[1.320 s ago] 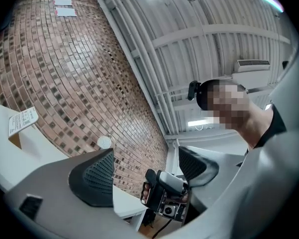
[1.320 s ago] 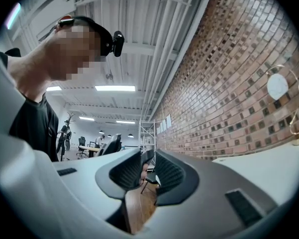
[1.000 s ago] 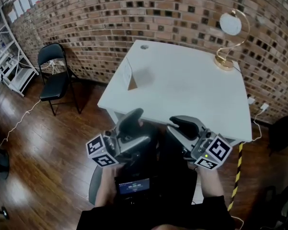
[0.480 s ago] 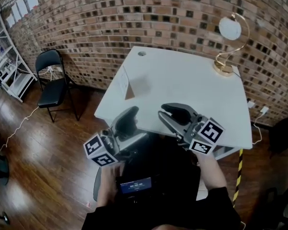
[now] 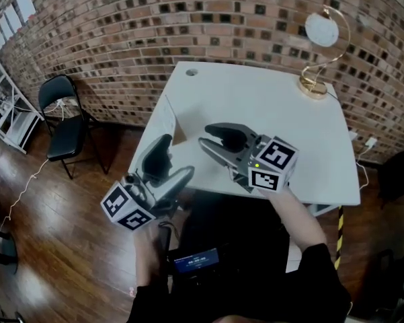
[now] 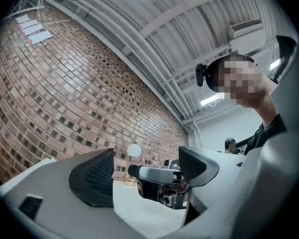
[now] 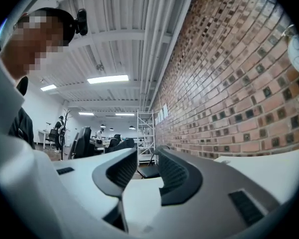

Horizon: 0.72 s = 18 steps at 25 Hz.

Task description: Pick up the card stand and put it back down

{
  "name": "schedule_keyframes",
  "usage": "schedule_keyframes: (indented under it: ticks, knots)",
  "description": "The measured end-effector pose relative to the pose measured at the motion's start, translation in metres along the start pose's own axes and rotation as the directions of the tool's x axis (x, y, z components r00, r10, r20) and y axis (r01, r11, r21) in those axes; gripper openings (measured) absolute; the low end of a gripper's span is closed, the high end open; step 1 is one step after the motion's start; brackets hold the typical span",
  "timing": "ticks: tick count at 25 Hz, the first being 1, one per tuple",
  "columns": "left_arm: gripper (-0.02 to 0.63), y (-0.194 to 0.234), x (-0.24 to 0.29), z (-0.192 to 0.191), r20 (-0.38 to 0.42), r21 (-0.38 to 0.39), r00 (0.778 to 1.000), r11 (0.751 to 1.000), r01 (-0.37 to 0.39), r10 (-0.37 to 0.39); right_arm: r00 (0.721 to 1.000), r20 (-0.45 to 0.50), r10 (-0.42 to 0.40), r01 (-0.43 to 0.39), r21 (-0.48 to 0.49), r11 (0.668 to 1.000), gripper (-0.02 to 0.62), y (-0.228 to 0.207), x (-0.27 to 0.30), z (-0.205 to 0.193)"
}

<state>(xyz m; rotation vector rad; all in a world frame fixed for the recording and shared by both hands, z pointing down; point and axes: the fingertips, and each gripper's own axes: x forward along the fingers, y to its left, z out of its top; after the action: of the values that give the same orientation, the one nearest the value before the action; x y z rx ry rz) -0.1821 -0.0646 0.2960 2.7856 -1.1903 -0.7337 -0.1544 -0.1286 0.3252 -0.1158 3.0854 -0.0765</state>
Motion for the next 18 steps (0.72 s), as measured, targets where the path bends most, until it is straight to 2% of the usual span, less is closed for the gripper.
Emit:
schedule_keyframes:
  ticks: [7, 13, 18]
  knots:
    - [0.400, 0.029, -0.010, 0.023, 0.059, 0.031, 0.996, 0.998, -0.063, 0.061, 0.993, -0.090, -0.071, 0.076, 0.049, 0.996, 0.220, -0.031, 0.047, -0.028]
    - [0.400, 0.039, -0.022, 0.019, 0.070, 0.028, 0.994, 0.996, -0.082, 0.080, 0.974, -0.187, -0.124, 0.138, 0.059, 0.989, 0.235, -0.042, 0.079, -0.065]
    - [0.400, 0.046, -0.030, 0.014, 0.078, 0.007, 0.993, 0.996, -0.092, 0.091, 0.961, -0.229, -0.155, 0.178, 0.083, 0.980, 0.237, -0.052, 0.098, -0.086]
